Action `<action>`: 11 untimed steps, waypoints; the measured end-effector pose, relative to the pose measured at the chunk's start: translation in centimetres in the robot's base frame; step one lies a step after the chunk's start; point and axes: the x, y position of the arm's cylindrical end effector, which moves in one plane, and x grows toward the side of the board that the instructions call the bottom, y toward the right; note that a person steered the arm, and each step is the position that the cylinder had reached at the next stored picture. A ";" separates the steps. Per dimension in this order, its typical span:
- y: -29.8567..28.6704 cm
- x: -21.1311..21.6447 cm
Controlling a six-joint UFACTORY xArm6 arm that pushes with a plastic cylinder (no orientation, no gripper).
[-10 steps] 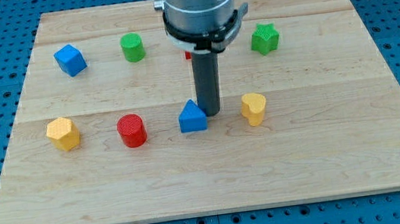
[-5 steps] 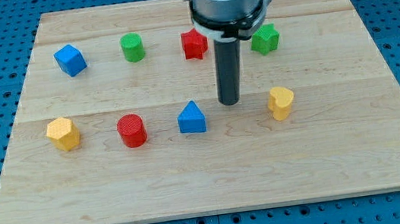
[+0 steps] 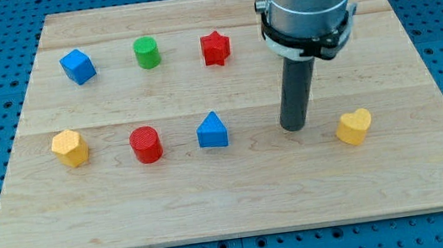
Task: Move the yellow heart towards bottom right
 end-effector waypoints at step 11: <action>10.9 -0.1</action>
